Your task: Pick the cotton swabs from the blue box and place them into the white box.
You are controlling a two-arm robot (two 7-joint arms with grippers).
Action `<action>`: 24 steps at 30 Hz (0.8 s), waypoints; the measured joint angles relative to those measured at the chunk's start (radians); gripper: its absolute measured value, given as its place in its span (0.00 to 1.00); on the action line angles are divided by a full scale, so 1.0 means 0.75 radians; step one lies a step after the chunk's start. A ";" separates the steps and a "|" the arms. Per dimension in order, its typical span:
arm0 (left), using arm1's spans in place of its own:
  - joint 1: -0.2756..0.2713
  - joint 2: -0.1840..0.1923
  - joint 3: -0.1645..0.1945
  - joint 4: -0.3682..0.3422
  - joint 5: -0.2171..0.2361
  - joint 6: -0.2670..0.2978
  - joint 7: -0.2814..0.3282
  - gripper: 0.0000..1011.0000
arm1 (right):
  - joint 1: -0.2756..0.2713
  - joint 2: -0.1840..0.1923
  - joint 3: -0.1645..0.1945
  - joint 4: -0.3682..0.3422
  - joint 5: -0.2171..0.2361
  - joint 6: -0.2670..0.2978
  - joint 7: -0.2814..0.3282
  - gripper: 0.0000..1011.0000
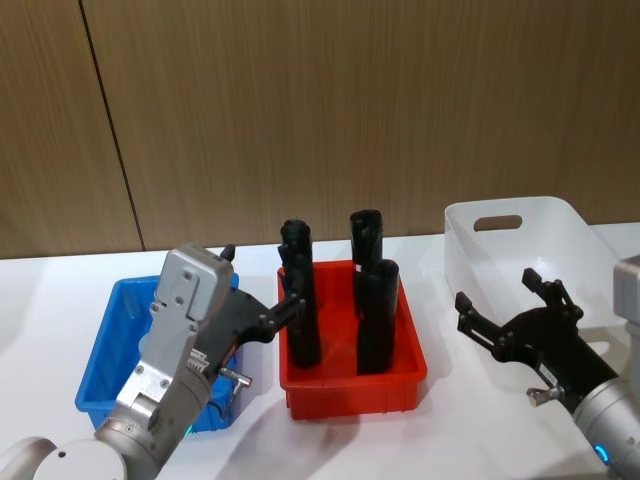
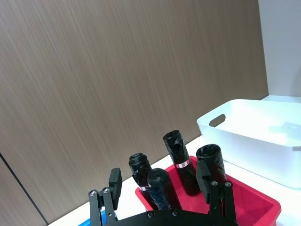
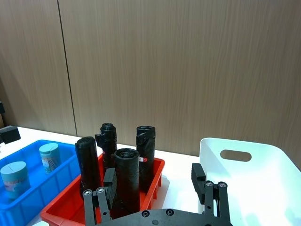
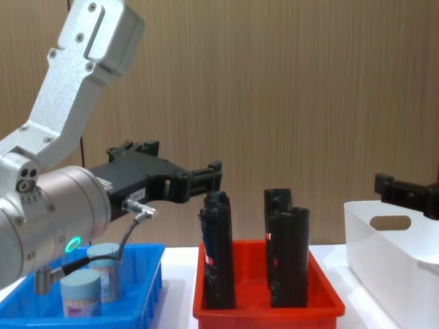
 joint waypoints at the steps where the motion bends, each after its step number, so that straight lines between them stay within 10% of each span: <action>1: 0.000 0.000 0.000 0.000 0.000 0.000 0.000 0.99 | 0.000 0.000 0.000 0.000 0.000 0.000 0.000 0.99; 24: 0.000 0.000 0.000 0.000 0.000 0.000 0.000 0.99 | 0.000 0.000 0.000 0.000 0.000 0.000 0.000 0.99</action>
